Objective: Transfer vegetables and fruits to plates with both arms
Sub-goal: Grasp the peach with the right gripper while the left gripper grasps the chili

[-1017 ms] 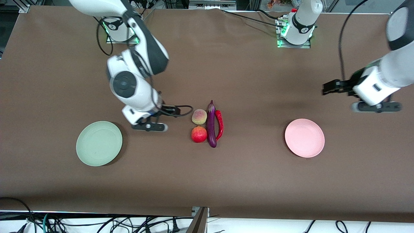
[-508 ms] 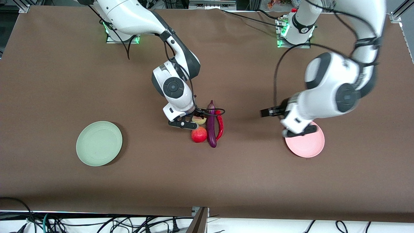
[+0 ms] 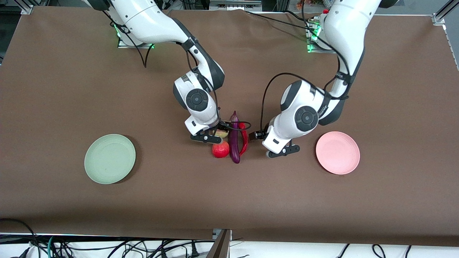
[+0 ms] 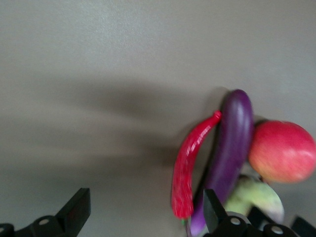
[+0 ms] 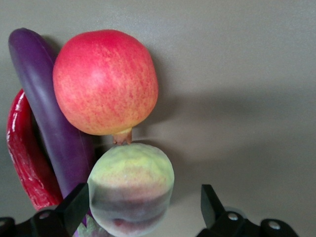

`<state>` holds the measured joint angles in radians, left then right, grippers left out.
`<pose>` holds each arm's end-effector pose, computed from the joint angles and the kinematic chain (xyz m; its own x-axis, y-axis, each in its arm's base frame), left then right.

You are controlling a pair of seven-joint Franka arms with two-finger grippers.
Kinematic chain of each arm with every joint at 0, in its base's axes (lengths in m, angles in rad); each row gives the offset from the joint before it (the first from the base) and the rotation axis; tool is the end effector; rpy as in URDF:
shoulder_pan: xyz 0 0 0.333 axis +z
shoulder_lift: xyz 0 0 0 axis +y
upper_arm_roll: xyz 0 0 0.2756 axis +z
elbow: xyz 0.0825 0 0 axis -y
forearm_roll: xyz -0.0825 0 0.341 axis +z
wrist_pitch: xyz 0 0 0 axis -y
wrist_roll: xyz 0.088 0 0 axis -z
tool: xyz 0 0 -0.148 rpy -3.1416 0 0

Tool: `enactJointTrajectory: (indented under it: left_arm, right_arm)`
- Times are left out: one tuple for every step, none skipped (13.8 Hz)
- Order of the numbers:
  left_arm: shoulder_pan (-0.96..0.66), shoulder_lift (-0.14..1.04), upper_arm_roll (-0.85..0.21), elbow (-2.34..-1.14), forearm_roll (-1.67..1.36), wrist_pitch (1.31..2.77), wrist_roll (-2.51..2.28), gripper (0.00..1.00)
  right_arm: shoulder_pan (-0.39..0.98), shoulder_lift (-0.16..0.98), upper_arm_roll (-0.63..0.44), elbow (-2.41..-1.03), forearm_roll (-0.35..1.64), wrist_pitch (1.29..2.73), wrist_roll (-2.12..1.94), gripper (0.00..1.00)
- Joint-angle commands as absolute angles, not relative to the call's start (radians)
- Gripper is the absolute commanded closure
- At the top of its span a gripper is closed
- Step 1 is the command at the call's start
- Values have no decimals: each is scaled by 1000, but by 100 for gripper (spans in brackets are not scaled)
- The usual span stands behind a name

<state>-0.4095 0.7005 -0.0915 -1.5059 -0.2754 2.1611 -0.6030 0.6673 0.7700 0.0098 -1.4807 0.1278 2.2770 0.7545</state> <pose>0.5615 -0.3231 0.2076 0.9440 0.2519 -0.2130 0.2925 -0.9376 0.1878 0.5107 0.4186 0.1780 0.9857 -0.1584 -0.0568 -0.1632 -0.9823 -0.0920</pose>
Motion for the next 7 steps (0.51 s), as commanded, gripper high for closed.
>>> enactJointTrajectory:
  left_arm:
    - [-425, 744, -77, -1451, -287, 2157, -621, 0]
    - [-428, 756, -75, -1450, -285, 2160, -621, 0]
    - [-428, 768, -77, -1450, -287, 2178, -621, 0]
    - [-437, 779, -77, -1450, -287, 2192, -623, 0]
    - [-457, 793, -75, -1450, -285, 2197, -636, 0]
    - [-465, 799, -74, -1450, -285, 2215, -658, 0]
    - [-471, 810, -74, -1450, -284, 2235, -669, 0]
  right_arm:
    - [681, 787, 2, -1466, 152, 2296, 762, 0]
    - [683, 791, 2, -1466, 152, 2304, 762, 0]
    - [683, 793, 2, -1466, 153, 2306, 762, 0]
    - [684, 795, 2, -1466, 153, 2306, 762, 0]
    - [683, 793, 2, -1465, 155, 2304, 761, 0]
    - [683, 789, 2, -1460, 155, 2303, 755, 0]
    - [683, 788, 2, -1460, 156, 2303, 755, 0]
